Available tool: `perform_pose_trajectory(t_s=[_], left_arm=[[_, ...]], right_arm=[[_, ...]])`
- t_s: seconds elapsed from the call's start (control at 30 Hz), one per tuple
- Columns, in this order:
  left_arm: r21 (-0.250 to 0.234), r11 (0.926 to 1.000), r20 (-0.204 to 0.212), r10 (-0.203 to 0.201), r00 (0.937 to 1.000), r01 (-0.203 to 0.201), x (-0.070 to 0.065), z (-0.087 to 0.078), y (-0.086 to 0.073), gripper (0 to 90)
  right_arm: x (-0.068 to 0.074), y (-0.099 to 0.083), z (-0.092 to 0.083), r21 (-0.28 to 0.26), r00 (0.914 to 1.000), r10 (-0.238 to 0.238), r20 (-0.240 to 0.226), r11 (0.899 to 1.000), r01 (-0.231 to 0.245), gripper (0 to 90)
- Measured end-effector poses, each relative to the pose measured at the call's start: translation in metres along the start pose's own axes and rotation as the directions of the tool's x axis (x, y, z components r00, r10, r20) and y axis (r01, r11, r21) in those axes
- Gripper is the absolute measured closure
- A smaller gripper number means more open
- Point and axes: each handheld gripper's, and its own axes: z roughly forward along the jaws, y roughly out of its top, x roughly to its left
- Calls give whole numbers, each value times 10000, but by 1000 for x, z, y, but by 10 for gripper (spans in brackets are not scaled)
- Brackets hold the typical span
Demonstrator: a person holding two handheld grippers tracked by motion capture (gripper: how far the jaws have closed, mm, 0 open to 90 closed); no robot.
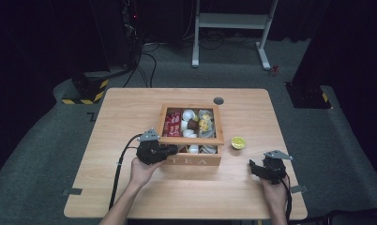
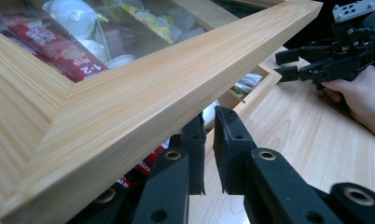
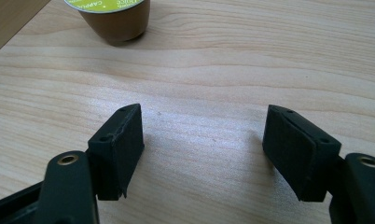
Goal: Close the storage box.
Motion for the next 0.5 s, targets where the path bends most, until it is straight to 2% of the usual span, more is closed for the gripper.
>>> perform_pose_trajectory(t_s=[0.23, 0.5], left_arm=[[220, 9997, 66, -65, 10000, 64, 0, 3, -5, 825], [229, 9996, 143, -195, 9997, 191, 2, 5, -12, 822]], right_arm=[[0, 0, 0, 0, 10000, -2, 3, 10000, 2, 289], [0, 0, 0, 0, 10000, -4, 2, 10000, 4, 289]])
